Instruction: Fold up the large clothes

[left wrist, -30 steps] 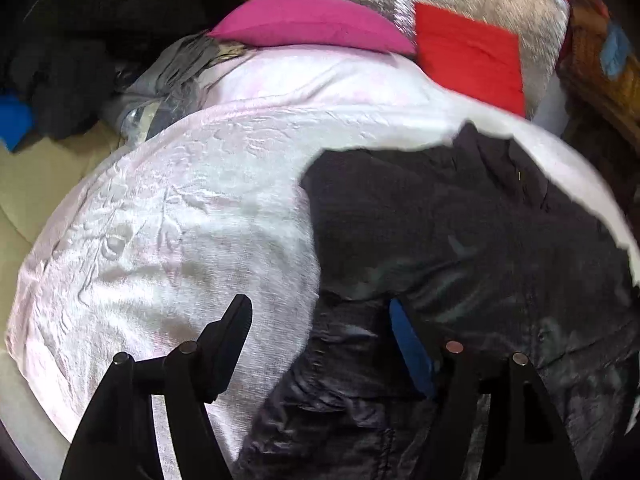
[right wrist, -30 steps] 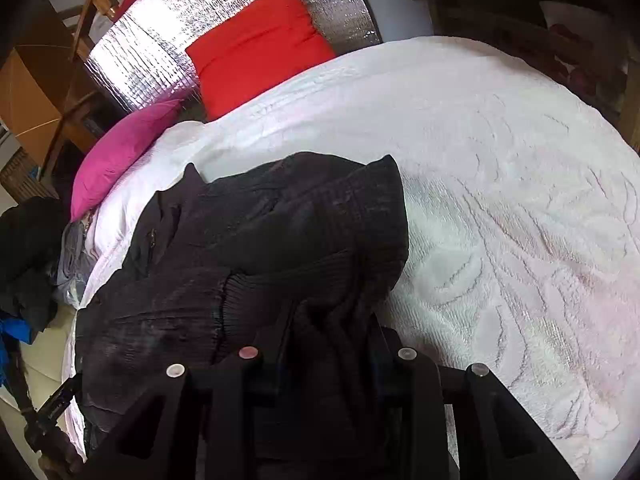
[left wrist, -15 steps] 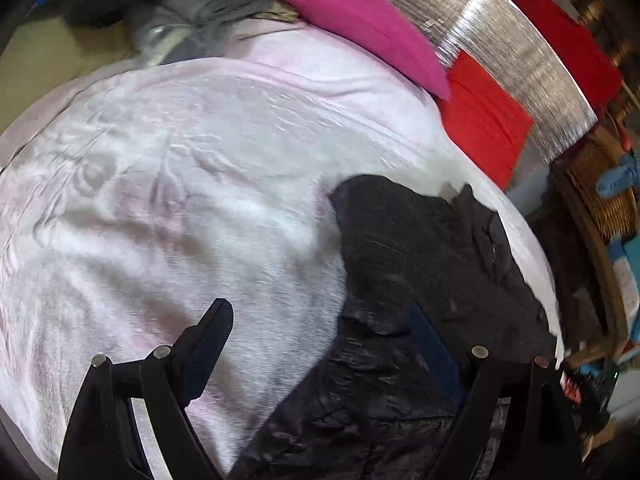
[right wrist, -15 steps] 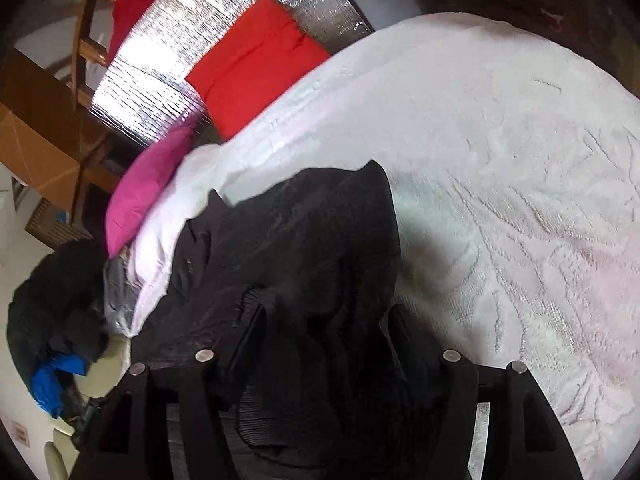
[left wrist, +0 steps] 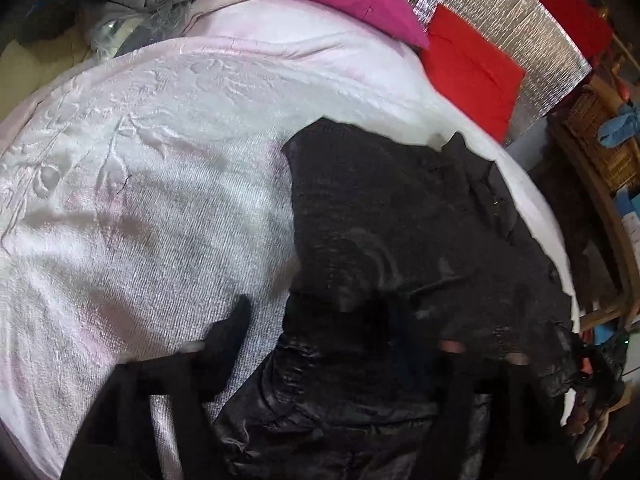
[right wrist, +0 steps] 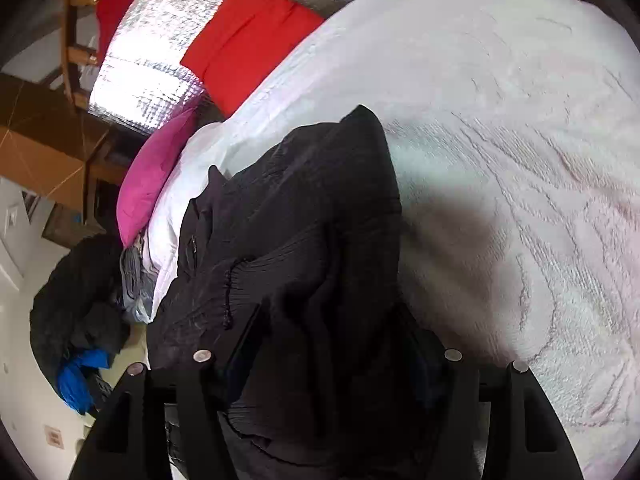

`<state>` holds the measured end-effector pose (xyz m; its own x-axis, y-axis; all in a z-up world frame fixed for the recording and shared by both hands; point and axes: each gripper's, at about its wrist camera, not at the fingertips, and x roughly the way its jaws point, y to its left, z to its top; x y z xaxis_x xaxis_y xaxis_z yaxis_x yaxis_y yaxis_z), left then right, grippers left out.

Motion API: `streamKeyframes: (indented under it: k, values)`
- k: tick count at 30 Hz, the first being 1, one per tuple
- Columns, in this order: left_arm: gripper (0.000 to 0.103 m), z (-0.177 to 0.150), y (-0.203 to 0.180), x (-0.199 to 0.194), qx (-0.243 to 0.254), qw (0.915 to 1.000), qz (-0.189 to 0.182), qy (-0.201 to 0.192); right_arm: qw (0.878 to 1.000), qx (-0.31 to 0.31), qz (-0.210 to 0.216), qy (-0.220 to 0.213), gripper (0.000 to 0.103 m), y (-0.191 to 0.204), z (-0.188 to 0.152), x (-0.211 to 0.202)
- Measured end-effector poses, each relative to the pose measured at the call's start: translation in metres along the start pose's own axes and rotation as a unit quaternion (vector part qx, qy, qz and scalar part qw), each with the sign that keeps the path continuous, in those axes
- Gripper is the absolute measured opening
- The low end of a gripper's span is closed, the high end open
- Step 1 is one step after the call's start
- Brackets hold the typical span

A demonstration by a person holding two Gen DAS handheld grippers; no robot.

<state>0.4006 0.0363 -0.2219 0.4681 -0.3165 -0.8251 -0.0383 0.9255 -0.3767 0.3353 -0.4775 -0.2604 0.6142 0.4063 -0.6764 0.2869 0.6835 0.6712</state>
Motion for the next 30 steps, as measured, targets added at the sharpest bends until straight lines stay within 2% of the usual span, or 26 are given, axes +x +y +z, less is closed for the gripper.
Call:
streamKeyframes:
  k: [2, 3, 4, 6, 7, 10, 14, 17, 20, 21, 22, 23, 24, 30]
  values:
    - [0.077, 0.0, -0.001, 0.003, 0.002, 1.0, -0.008, 0.004, 1.0, -0.011, -0.002, -0.004, 0.068, 0.003, -0.003, 0.0]
    - [0.072, 0.0, -0.004, 0.003, 0.006, 0.9999, -0.014, 0.003, 1.0, -0.013, -0.003, -0.006, 0.067, 0.004, -0.004, 0.0]
    - [0.055, 0.0, -0.007, 0.003, 0.011, 0.9997, -0.021, 0.001, 1.0, -0.016, -0.007, -0.009, 0.063, 0.005, -0.005, -0.001]
    - [0.048, 0.0, -0.013, 0.001, 0.022, 0.9996, -0.018, -0.007, 0.999, -0.028, -0.022, -0.018, 0.051, 0.009, -0.007, -0.003]
    - [0.041, 0.0, -0.016, 0.0, 0.028, 0.9994, -0.014, -0.014, 0.999, -0.032, -0.025, -0.027, 0.046, 0.012, -0.008, -0.004]
    - [0.028, 0.005, -0.017, 0.0, 0.019, 0.9992, -0.011, -0.032, 0.997, -0.049, -0.032, -0.053, 0.038, 0.022, -0.005, -0.009]
    - [0.023, 0.015, -0.022, 0.008, 0.027, 0.9985, 0.004, -0.047, 0.992, -0.078, -0.051, -0.082, 0.037, 0.041, -0.001, -0.008]
    - [0.024, 0.021, -0.017, 0.016, 0.013, 0.999, 0.002, -0.042, 0.992, -0.077, -0.047, -0.086, 0.037, 0.043, 0.003, -0.007]
    - [0.032, 0.02, -0.024, 0.021, 0.039, 0.9986, 0.015, -0.031, 0.995, -0.063, -0.055, -0.052, 0.037, 0.031, 0.004, 0.004]
    - [0.036, 0.02, -0.026, 0.022, 0.045, 0.9984, 0.021, -0.029, 0.996, -0.058, -0.05, -0.043, 0.04, 0.027, 0.004, 0.005]
    - [0.051, 0.019, -0.027, 0.022, 0.044, 0.9984, 0.027, -0.023, 0.997, -0.05, -0.046, -0.036, 0.04, 0.023, 0.004, 0.004]
    - [0.064, 0.019, -0.026, 0.022, 0.041, 0.9985, 0.031, -0.017, 0.998, -0.041, -0.046, -0.027, 0.046, 0.021, 0.005, 0.002]
    - [0.067, 0.019, -0.024, 0.022, 0.035, 0.9987, 0.033, -0.013, 0.998, -0.036, -0.046, -0.02, 0.059, 0.019, 0.004, 0.001]
    - [0.068, 0.015, -0.011, 0.016, -0.006, 0.9999, -0.005, 0.008, 0.999, -0.03, -0.024, -0.002, 0.061, 0.014, -0.009, -0.014]
